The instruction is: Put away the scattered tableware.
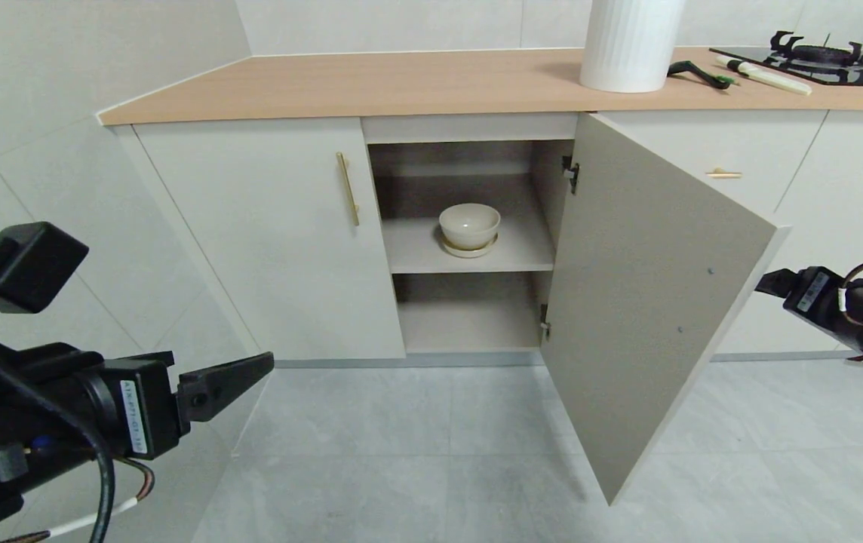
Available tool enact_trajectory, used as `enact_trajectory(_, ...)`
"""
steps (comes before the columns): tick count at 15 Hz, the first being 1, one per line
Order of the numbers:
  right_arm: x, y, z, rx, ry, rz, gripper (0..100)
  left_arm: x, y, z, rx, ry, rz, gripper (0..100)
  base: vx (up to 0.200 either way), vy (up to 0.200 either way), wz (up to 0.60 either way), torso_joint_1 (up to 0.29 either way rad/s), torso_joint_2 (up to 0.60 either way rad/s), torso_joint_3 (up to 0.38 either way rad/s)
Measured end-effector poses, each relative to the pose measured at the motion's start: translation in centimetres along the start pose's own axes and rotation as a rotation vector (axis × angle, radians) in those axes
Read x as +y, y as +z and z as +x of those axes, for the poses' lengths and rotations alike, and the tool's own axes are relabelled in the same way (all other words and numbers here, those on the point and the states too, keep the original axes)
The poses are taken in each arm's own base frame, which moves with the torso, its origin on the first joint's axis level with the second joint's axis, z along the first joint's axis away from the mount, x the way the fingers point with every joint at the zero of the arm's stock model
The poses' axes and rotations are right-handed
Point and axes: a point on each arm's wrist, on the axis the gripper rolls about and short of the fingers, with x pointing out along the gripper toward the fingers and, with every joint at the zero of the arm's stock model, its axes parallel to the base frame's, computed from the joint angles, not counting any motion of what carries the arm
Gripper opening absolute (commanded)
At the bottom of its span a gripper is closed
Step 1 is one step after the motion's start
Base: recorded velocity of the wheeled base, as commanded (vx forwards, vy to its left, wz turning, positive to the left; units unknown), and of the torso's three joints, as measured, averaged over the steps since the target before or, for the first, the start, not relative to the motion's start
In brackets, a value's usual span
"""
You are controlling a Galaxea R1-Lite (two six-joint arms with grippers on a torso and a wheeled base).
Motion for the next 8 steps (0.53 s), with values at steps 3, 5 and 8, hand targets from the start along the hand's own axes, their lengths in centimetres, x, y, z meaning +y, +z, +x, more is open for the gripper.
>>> enact_trajectory(3, 1.5, -0.1, 0.8, 0.029, 0.073, -0.015, 100, 0.3, 0.4, 0.1, -0.036, 0.012, -0.027, 100, 0.0, 0.0, 0.0, 0.0, 0.0, 0.0)
enact_trajectory(5, 3.3, -1.0, 1.0, 0.068, 0.143, -0.048, 100, 0.3, 0.8, 0.1, -0.075, 0.01, -0.049, 100, 0.0, 0.0, 0.0, 0.0, 0.0, 0.0)
enact_trajectory(8, 7.0, -3.2, 0.2, 0.156, 0.3, -0.112, 100, 0.5, 0.8, 0.0, -0.1, 0.011, -0.058, 100, 0.0, 0.0, 0.0, 0.0, 0.0, 0.0)
